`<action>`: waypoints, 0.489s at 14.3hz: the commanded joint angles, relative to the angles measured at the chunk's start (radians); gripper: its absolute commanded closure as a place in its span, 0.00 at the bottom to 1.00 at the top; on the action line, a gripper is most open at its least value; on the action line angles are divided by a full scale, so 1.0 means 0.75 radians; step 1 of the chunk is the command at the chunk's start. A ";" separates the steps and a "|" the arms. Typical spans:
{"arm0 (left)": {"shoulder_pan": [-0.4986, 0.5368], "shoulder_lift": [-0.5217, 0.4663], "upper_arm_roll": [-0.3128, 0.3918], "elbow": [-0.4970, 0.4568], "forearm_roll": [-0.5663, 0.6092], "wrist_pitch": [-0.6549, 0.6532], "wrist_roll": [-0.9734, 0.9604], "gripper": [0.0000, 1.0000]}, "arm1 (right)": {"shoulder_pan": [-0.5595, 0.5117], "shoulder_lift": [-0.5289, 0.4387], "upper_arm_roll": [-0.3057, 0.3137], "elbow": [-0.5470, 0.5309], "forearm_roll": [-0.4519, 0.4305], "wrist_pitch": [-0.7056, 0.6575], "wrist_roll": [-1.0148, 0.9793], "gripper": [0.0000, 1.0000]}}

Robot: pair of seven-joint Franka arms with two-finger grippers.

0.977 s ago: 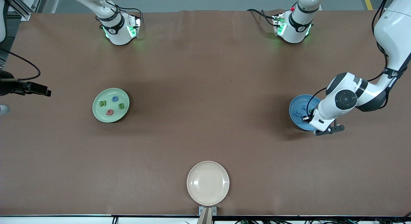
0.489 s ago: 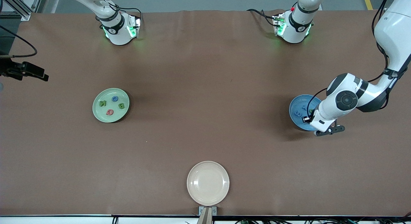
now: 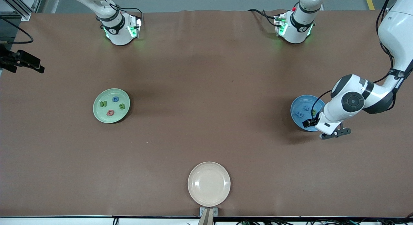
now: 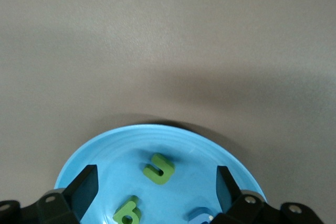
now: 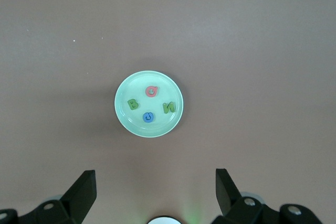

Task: Sort upper and lower case letters into plates
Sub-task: 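Lower the green u onto the blue plate and open the left gripper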

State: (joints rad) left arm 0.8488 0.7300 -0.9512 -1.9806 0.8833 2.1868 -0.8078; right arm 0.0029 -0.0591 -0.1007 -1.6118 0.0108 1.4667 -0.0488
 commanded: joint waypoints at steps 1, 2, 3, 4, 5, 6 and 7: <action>-0.017 -0.004 -0.002 0.053 -0.046 -0.013 0.013 0.00 | -0.018 -0.019 0.006 0.026 -0.002 -0.049 0.018 0.00; -0.019 -0.004 -0.002 0.056 -0.053 -0.013 0.013 0.00 | -0.016 -0.019 0.003 0.026 0.006 -0.051 0.016 0.00; -0.019 -0.004 -0.002 0.058 -0.051 -0.013 0.015 0.00 | -0.018 -0.019 0.001 0.030 0.012 -0.051 0.014 0.00; -0.019 -0.002 -0.002 0.074 -0.053 -0.013 0.020 0.00 | -0.016 -0.019 0.003 0.048 0.012 -0.053 0.014 0.00; -0.023 0.002 0.000 0.082 -0.053 -0.013 0.020 0.00 | -0.012 -0.017 0.007 0.079 0.012 -0.070 0.014 0.00; -0.041 0.002 0.000 0.086 -0.053 -0.013 0.020 0.00 | -0.010 -0.015 0.010 0.097 0.012 -0.076 0.012 0.00; -0.040 0.000 0.002 0.092 -0.055 -0.013 0.024 0.00 | -0.008 -0.015 0.012 0.102 0.014 -0.076 0.012 0.00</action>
State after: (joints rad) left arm 0.8348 0.7300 -0.9519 -1.9343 0.8614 2.1868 -0.8078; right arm -0.0008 -0.0597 -0.1006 -1.5528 0.0147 1.4268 -0.0486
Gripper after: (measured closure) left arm 0.000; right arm 0.000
